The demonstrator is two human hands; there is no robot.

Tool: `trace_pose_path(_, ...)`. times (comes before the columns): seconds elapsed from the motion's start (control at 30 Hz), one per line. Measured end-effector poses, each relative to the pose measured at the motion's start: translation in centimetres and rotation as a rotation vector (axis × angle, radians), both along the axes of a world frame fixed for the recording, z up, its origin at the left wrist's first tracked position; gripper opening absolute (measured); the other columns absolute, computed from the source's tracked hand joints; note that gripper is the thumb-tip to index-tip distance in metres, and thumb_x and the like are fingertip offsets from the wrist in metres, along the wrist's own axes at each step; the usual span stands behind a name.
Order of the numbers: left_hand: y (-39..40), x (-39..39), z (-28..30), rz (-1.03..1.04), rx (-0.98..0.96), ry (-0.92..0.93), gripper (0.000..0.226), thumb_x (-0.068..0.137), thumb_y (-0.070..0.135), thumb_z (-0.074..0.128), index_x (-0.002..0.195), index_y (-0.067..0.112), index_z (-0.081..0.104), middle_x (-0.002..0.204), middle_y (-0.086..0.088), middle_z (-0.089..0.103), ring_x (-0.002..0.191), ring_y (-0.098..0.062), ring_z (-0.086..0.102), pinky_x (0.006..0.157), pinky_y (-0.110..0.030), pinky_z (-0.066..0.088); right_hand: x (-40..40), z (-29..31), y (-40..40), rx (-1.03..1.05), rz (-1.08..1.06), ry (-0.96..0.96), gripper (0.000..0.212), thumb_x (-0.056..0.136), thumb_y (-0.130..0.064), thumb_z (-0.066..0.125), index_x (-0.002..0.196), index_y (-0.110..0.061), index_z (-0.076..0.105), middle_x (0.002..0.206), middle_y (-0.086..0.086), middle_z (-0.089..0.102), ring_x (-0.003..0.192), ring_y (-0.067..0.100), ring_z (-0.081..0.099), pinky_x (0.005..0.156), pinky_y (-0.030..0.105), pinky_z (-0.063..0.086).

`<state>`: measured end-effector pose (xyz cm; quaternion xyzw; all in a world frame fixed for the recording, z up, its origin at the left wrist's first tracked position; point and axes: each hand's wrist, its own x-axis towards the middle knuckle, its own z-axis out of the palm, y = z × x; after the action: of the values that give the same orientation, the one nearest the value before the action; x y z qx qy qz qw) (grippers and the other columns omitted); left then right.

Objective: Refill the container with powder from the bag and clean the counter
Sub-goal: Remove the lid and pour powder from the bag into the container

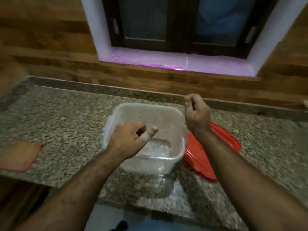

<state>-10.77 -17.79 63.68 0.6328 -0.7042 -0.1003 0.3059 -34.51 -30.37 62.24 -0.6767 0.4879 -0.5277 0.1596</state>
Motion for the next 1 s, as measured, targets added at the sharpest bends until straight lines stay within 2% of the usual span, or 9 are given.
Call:
trace_pose_path(0.13,0.5,6.2,4.8,0.224,-0.135,0.128,0.046,0.091,0.065,0.065,0.073,0.023,0.07,0.062,0.009,0.066,0.061,-0.009,0.064,0.058,-0.035,0.054,9.9,8.3,-2.0,-0.156,0.212,0.169,0.021,0.104,-0.037,0.06,0.098,-0.019,0.069,0.075,-0.008,0.06,0.069,0.018,0.058,0.064,0.034,0.044)
trace_pose_path(0.27,0.9,16.3,11.0,0.395,-0.256,0.12,0.034,0.089,0.057,0.072,0.074,0.027,0.069,0.064,0.012,0.066,0.062,-0.005,0.062,0.058,-0.027,0.046,22.9,15.5,-3.2,-0.284,0.362,0.364,0.028,0.102,-0.047,0.058,0.095,-0.021,0.066,0.084,-0.004,0.07,0.079,0.023,0.065,0.065,0.038,0.049)
trace_pose_path(0.4,0.8,28.9,18.8,0.573,-0.402,0.083,0.024,0.093,0.049,0.077,0.084,0.028,0.07,0.074,0.013,0.067,0.068,-0.006,0.063,0.058,-0.025,0.045,38.5,23.4,-4.2,-0.375,0.449,0.517,0.025,0.104,-0.05,0.056,0.094,-0.028,0.061,0.084,-0.012,0.064,0.077,0.016,0.062,0.065,0.037,0.052)
trace_pose_path(0.47,0.5,35.7,22.7,0.638,-0.474,0.01,0.022,0.09,0.052,0.075,0.093,0.031,0.069,0.084,0.015,0.067,0.075,-0.005,0.062,0.064,-0.028,0.047,46.1,27.1,-4.9,-0.415,0.482,0.565,0.019,0.105,-0.047,0.056,0.101,-0.03,0.062,0.091,-0.012,0.064,0.083,0.016,0.064,0.067,0.035,0.05)
trace_pose_path(0.6,0.1,50.1,30.9,0.75,-0.603,-0.066,0.036,0.087,0.052,0.079,0.114,0.031,0.069,0.104,0.009,0.068,0.097,-0.016,0.065,0.084,-0.037,0.058,61.2,34.4,-6.2,-0.503,0.446,0.573,0.019,0.104,-0.037,0.056,0.117,-0.028,0.066,0.108,-0.002,0.072,0.095,0.025,0.07,0.072,0.036,0.055)
trace_pose_path(0.7,-0.5,59.2,36.6,0.86,-0.68,-0.045,0.034,0.086,0.044,0.082,0.108,0.027,0.064,0.107,0.004,0.063,0.101,-0.022,0.063,0.083,-0.038,0.056,70.6,39.5,-7.5,-0.545,0.409,0.582,0.029,0.107,-0.036,0.053,0.132,-0.025,0.063,0.123,0.002,0.074,0.106,0.029,0.071,0.079,0.039,0.058)
trace_pose_path(0.8,-1.9,65.7,41.8,0.92,-0.792,0.071,0.032,0.09,0.039,0.08,0.106,0.022,0.059,0.105,0.001,0.061,0.095,-0.023,0.061,0.073,-0.035,0.05,77.7,44.6,-9.1,-0.555,0.329,0.607,0.041,0.11,-0.028,0.046,0.151,-0.027,0.053,0.129,0.01,0.074,0.109,0.034,0.071,0.079,0.042,0.06)
trace_pose_path(0.9,-4.2,69.8,46.2,0.92,-0.788,0.227,0.05,0.096,0.043,0.077,0.135,0.021,0.055,0.124,-0.003,0.065,0.099,-0.018,0.062,0.064,-0.026,0.041,82.9,49.3,-10.3,-0.494,0.265,0.619,0.061,0.107,-0.013,0.045,0.165,-0.03,0.034,0.144,0.011,0.066,0.123,0.034,0.067,0.087,0.044,0.059)
trace_pose_path(1.0,-6.1,73.2,48.8,0.906,-0.698,0.288,0.066,0.096,0.048,0.076,0.148,0.02,0.047,0.14,-0.004,0.064,0.117,-0.025,0.064,0.084,-0.032,0.048,87.0,52.6,-11.9,-0.416,0.199,0.721,0.082,0.102,-0.004,0.043,0.171,-0.034,0.011,0.15,0.014,0.059,0.129,0.035,0.061,0.094,0.048,0.056)
